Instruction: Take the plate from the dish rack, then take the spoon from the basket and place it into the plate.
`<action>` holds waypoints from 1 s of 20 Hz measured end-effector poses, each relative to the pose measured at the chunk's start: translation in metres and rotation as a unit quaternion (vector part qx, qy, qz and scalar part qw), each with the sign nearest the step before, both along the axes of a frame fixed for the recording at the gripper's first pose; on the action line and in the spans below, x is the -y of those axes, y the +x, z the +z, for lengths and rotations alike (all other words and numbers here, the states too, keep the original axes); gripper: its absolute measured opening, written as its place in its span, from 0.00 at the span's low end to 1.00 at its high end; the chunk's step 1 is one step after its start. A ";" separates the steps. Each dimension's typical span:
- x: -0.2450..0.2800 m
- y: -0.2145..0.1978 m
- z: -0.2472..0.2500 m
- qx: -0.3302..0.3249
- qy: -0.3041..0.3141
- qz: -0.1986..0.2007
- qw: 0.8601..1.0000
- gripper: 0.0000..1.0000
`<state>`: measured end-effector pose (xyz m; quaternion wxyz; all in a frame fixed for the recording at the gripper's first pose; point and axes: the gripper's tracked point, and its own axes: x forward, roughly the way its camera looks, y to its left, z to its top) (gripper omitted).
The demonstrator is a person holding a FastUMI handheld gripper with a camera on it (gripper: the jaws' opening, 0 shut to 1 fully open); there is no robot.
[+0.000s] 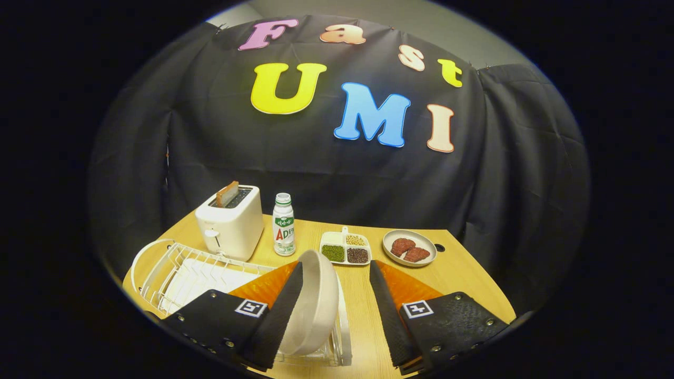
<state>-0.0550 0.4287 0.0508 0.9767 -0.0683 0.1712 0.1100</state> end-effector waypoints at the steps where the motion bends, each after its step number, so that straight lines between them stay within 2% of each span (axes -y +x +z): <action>1: -0.002 0.002 -0.008 -0.007 -0.013 -0.006 1.000 0.72; 4: -0.003 0.008 -0.020 -0.023 -0.046 -0.029 0.998 0.68; 6: -0.004 0.011 -0.019 -0.022 -0.070 -0.034 0.997 0.36; 7: 0.000 0.012 -0.022 -0.022 -0.088 -0.042 0.995 0.24; 8: -0.001 0.012 -0.021 -0.021 -0.100 -0.044 0.994 0.24; 9: 0.001 0.014 -0.022 -0.015 -0.125 -0.050 0.991 0.11; 10: 0.002 0.015 -0.020 -0.014 -0.149 -0.054 0.987 0.11; 11: 0.004 0.018 -0.022 -0.013 -0.175 -0.061 0.983 0.04; 15: -0.005 0.020 -0.014 -0.001 -0.227 -0.055 0.972 0.04; 20: -0.019 0.016 0.019 0.047 -0.289 -0.045 0.955 0.04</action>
